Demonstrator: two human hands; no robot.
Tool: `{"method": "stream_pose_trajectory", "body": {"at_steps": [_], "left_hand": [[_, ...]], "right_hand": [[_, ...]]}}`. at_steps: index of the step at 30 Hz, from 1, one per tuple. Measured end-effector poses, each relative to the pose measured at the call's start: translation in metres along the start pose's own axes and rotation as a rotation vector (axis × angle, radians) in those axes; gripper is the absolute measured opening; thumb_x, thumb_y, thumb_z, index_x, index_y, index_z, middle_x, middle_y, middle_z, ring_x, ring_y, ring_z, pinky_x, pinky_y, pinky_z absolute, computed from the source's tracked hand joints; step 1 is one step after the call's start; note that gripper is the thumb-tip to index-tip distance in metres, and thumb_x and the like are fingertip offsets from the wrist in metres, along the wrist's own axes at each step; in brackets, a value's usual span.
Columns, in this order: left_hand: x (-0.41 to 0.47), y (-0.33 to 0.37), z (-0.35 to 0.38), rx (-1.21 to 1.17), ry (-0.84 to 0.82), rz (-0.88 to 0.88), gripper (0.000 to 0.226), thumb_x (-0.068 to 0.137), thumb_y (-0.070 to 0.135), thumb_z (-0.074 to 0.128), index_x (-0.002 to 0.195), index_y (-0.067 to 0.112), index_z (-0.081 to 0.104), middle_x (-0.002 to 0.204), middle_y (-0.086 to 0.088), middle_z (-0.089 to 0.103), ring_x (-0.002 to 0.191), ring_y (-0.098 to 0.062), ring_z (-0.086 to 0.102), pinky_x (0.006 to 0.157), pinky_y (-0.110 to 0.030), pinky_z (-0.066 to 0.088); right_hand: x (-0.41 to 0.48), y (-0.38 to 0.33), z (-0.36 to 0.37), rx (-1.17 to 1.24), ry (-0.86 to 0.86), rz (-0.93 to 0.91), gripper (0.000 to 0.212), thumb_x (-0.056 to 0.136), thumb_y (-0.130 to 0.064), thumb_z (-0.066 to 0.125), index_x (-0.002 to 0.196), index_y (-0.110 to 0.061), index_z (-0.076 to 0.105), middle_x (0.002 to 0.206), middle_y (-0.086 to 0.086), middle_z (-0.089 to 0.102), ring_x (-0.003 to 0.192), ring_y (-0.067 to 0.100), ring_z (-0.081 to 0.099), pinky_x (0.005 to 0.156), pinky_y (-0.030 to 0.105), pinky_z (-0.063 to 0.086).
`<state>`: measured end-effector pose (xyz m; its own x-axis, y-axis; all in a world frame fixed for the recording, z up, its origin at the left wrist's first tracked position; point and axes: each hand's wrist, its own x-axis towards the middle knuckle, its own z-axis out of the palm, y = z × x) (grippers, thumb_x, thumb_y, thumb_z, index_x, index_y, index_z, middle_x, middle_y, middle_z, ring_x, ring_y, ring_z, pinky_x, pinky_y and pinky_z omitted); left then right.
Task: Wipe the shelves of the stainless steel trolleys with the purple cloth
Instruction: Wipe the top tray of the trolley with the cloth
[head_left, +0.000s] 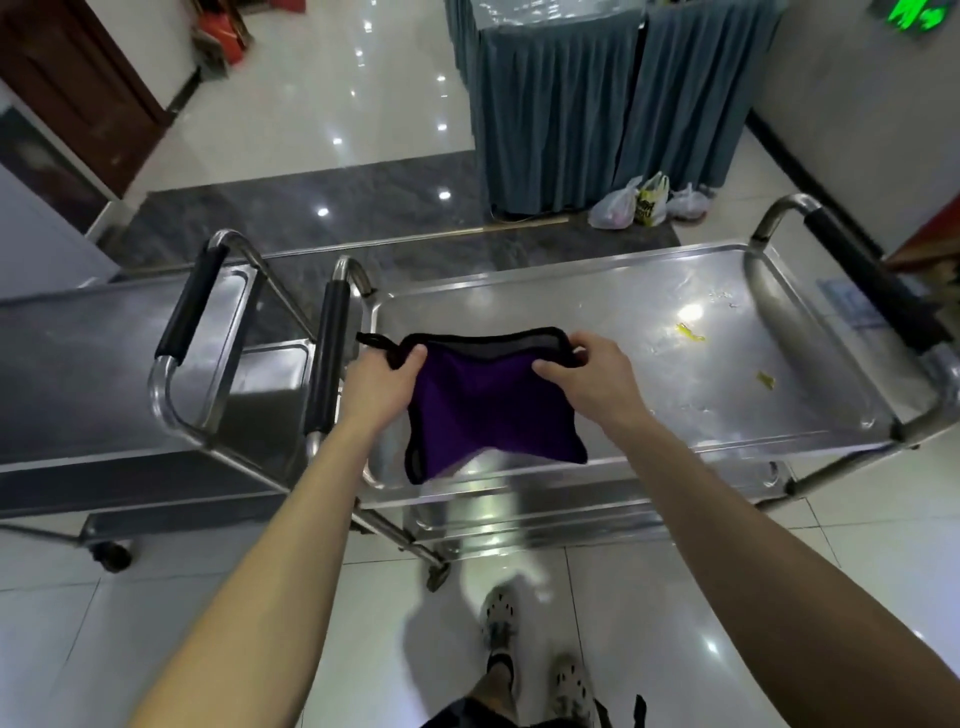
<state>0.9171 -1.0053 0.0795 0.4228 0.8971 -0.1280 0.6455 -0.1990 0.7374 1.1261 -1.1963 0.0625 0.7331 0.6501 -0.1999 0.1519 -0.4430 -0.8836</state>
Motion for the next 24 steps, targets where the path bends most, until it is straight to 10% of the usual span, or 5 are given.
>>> {"method": "stream_pose_trajectory", "body": {"at_steps": [7,13,19,22,24], "left_hand": [[0.035,-0.008,-0.037,-0.093,0.112,-0.099,0.043,0.099,0.044,0.073,0.102,0.001,0.071,0.100,-0.015,0.075,0.099,-0.036,0.072,0.085,-0.045,0.060],[0.031,0.019,-0.004,-0.412,-0.590,-0.015,0.019,0.104,0.026,0.065,0.118,0.018,0.076,0.108,-0.008,0.083,0.101,-0.032,0.080,0.078,-0.040,0.067],[0.051,-0.039,-0.003,-0.218,-0.402,-0.071,0.054,0.089,-0.010,0.067,0.125,0.030,0.070,0.123,-0.004,0.070,0.124,-0.028,0.065,0.102,-0.040,0.055],[0.051,-0.063,0.011,-0.556,-0.552,-0.329,0.089,0.077,0.002,0.082,0.156,0.020,0.045,0.142,-0.014,0.068,0.133,-0.032,0.063,0.120,-0.049,0.045],[0.057,-0.070,0.017,-0.729,-0.603,-0.381,0.084,0.081,-0.003,0.081,0.156,0.014,0.047,0.131,-0.016,0.075,0.116,-0.030,0.074,0.107,-0.045,0.058]], "right_hand": [[0.033,-0.028,0.005,0.137,-0.009,0.092,0.018,0.091,-0.029,0.086,0.105,-0.022,0.076,0.104,0.004,0.077,0.097,0.027,0.076,0.081,0.047,0.066],[0.031,-0.058,0.076,0.135,-0.314,0.055,0.070,0.078,-0.072,0.083,0.122,-0.019,0.068,0.114,0.006,0.076,0.097,0.021,0.077,0.087,0.044,0.066],[0.044,-0.027,0.091,0.118,-0.366,0.070,0.037,0.094,-0.017,0.077,0.130,-0.015,0.071,0.119,0.009,0.077,0.113,0.030,0.073,0.103,0.052,0.058],[0.046,-0.024,0.090,0.393,-0.413,0.132,0.042,0.079,-0.019,0.074,0.121,-0.018,0.075,0.111,0.005,0.080,0.106,0.024,0.075,0.089,0.039,0.061],[0.056,-0.024,0.087,0.448,-0.365,0.140,0.035,0.081,-0.018,0.072,0.116,-0.018,0.075,0.110,0.005,0.079,0.106,0.024,0.074,0.089,0.040,0.061]]}}
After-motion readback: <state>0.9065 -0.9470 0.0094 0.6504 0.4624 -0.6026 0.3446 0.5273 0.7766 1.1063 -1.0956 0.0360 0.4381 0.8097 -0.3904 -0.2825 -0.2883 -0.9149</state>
